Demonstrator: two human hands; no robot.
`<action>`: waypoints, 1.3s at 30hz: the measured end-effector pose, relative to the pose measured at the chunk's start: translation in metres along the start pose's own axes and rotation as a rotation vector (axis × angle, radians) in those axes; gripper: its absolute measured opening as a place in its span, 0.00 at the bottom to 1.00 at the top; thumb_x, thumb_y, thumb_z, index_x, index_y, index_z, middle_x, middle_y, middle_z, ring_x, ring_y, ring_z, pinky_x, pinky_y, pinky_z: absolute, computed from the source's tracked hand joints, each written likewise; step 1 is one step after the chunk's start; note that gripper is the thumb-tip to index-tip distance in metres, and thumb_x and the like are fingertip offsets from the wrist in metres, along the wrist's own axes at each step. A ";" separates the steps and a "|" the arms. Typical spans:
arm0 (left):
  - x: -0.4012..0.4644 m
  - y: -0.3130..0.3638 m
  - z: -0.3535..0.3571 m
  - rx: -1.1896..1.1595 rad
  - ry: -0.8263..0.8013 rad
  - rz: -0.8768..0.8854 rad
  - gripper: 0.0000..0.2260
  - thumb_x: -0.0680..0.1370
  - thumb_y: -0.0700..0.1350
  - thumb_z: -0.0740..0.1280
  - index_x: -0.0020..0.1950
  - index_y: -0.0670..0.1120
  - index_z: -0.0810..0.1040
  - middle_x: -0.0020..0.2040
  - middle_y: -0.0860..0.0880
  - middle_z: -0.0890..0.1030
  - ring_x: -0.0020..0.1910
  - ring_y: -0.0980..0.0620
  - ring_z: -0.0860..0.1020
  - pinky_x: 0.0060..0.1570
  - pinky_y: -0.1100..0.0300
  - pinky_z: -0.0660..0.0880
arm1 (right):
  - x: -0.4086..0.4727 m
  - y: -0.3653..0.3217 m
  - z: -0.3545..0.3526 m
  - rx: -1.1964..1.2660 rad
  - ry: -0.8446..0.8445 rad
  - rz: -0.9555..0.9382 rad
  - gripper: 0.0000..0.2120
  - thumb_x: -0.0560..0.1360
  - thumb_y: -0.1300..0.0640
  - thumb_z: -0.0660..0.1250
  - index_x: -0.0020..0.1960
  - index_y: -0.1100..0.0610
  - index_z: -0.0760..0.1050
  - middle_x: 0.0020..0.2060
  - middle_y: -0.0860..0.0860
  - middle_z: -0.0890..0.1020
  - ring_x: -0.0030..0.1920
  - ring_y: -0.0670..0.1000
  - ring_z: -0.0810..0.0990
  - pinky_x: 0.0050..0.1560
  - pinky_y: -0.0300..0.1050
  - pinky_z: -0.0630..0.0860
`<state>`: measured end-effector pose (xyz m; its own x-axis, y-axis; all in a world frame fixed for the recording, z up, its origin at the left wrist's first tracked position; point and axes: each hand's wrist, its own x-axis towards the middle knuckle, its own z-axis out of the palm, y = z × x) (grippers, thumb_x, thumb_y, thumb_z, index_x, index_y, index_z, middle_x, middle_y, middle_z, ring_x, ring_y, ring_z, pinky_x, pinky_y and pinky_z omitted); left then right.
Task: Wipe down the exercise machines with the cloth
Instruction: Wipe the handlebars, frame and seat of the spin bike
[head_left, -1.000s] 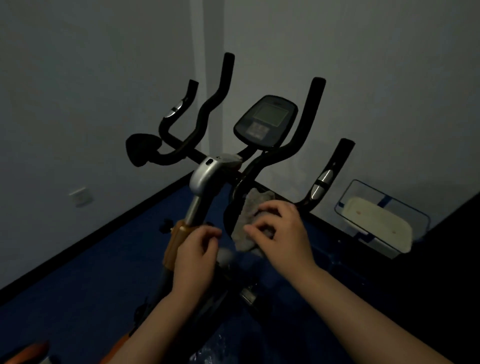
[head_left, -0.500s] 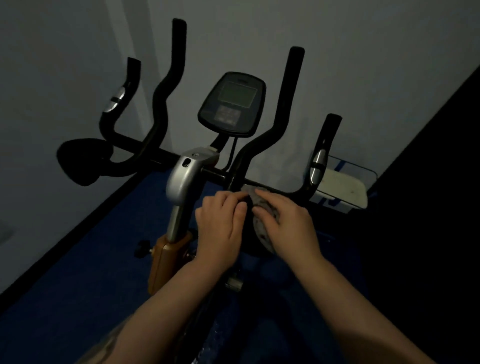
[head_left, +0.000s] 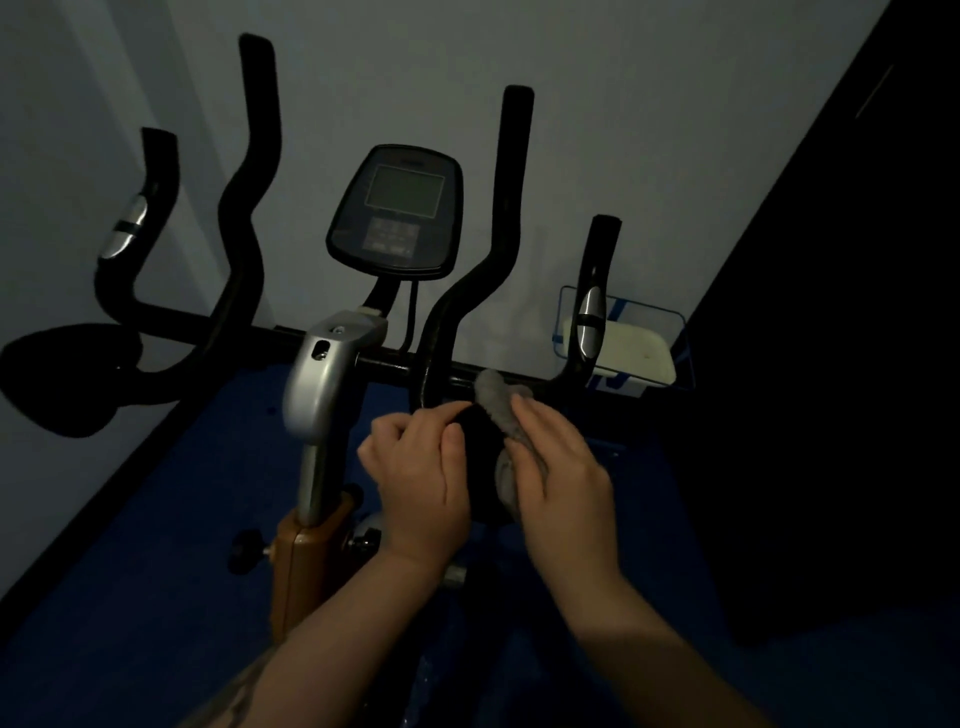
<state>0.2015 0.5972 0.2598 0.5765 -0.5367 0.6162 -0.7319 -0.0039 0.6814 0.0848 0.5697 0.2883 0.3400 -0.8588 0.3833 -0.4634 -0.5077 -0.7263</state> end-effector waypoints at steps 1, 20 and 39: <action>0.000 0.000 0.000 -0.001 0.002 0.006 0.17 0.79 0.48 0.52 0.54 0.48 0.80 0.42 0.58 0.71 0.46 0.56 0.66 0.46 0.58 0.56 | -0.007 -0.001 0.001 -0.019 0.017 0.000 0.19 0.80 0.60 0.63 0.70 0.54 0.71 0.68 0.45 0.71 0.66 0.38 0.68 0.64 0.23 0.60; 0.001 -0.004 0.001 0.021 -0.044 0.007 0.19 0.79 0.49 0.51 0.53 0.47 0.81 0.42 0.51 0.76 0.46 0.52 0.68 0.48 0.57 0.57 | 0.018 -0.006 -0.007 0.003 -0.096 0.080 0.17 0.82 0.55 0.59 0.70 0.49 0.72 0.63 0.47 0.77 0.60 0.43 0.75 0.59 0.31 0.69; 0.001 0.000 -0.004 0.032 -0.056 0.020 0.18 0.80 0.49 0.51 0.54 0.48 0.80 0.44 0.56 0.78 0.46 0.54 0.68 0.46 0.57 0.56 | 0.000 -0.006 -0.014 0.103 -0.153 0.123 0.18 0.82 0.54 0.59 0.70 0.43 0.67 0.57 0.39 0.73 0.56 0.33 0.72 0.51 0.22 0.67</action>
<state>0.2034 0.6001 0.2618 0.5411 -0.5835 0.6056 -0.7548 -0.0196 0.6556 0.0761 0.5716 0.3006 0.4102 -0.8892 0.2027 -0.4259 -0.3833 -0.8195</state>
